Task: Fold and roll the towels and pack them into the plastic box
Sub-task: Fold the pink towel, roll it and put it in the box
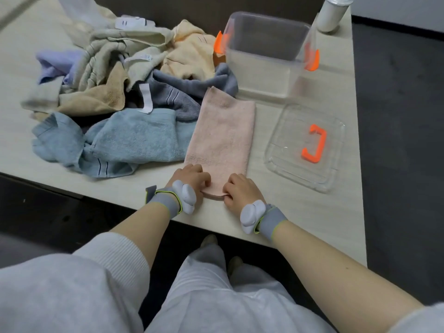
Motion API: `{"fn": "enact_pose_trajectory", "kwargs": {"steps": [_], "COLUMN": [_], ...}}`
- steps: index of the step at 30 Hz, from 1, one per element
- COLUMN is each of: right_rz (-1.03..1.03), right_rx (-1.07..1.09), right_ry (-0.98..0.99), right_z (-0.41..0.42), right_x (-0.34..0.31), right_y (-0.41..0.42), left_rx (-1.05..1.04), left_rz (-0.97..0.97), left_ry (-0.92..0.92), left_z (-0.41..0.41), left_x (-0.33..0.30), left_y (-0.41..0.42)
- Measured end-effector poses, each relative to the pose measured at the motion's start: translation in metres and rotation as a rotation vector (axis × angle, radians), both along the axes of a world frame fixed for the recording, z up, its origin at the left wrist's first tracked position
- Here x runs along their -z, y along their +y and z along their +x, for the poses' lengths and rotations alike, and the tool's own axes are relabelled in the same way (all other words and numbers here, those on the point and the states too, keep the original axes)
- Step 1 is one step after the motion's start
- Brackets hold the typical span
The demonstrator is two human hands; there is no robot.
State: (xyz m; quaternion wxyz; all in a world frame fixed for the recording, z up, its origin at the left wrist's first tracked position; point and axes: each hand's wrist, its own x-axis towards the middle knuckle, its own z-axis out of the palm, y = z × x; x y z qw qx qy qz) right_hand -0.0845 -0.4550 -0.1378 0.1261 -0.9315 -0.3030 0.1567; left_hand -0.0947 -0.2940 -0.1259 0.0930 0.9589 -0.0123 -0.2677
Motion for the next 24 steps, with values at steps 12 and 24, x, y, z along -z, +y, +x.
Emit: {"fn": "enact_pose_trajectory", "kwargs": {"steps": [12,24], "right_rz": [-0.225,-0.068], "right_rx": [0.066,0.255], "right_ry": [0.267,0.372], "right_z": [0.019,0.028], "right_x": [-0.019,-0.016], "right_y": [0.007,0.012], "left_rx": [-0.288,-0.224], "left_rz": [-0.222,-0.085], "left_ry": [0.178,0.063], "left_z": [0.016,0.028], "left_x": [-0.017,-0.011], "left_y": [0.006,0.005]}}
